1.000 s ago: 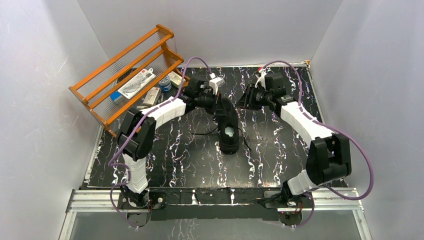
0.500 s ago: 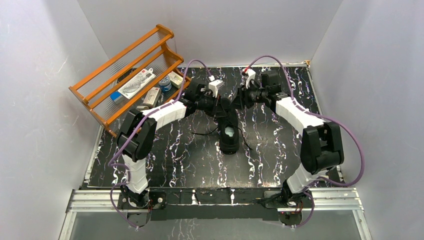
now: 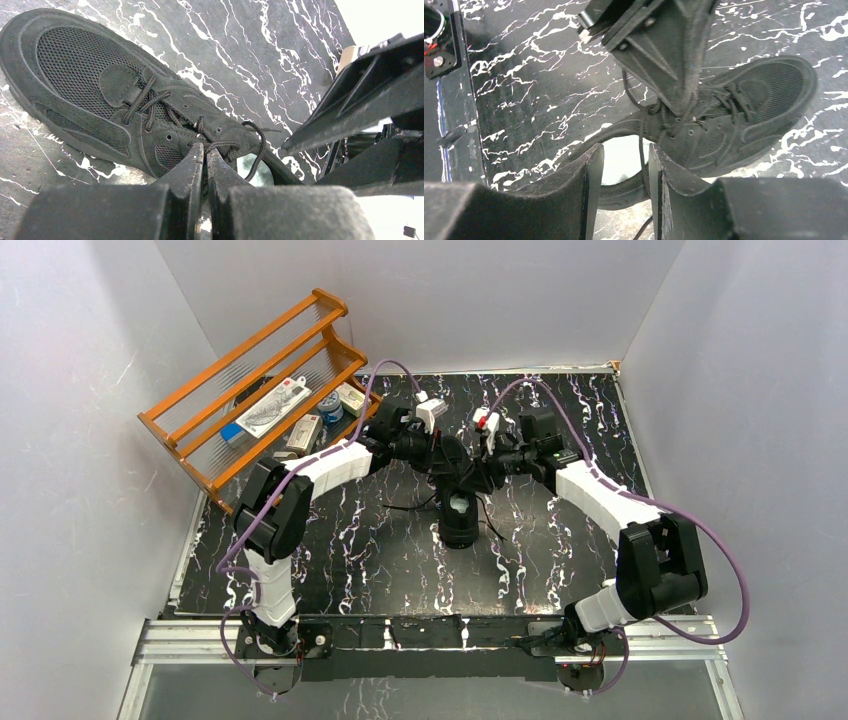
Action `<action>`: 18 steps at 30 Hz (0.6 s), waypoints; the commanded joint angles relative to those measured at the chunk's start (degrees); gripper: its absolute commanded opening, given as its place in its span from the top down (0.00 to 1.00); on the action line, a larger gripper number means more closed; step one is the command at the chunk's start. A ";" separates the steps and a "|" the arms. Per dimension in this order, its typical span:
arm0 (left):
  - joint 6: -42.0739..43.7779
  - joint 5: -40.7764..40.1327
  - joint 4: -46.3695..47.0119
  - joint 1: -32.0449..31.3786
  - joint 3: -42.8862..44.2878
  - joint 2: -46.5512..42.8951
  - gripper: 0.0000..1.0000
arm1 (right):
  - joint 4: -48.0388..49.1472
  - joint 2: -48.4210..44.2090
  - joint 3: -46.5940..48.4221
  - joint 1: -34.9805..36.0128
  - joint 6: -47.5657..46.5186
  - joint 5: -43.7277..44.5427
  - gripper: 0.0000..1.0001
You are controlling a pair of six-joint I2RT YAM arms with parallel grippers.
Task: Tie the shoes
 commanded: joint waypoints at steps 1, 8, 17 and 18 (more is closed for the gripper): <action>-0.69 2.11 1.80 0.38 1.82 -3.23 1.00 | -0.11 -0.73 -0.47 3.29 -6.15 -0.17 0.54; -0.88 3.27 1.29 0.37 2.56 -3.16 1.00 | 1.55 0.93 -1.17 5.60 -8.50 6.89 0.59; -1.02 4.16 1.61 0.37 2.62 -2.70 1.00 | 2.59 0.24 -2.71 6.08 -9.75 11.81 0.63; -1.09 4.28 1.69 0.37 2.65 -2.70 1.00 | 2.91 0.19 -3.00 6.22 -9.65 12.49 0.64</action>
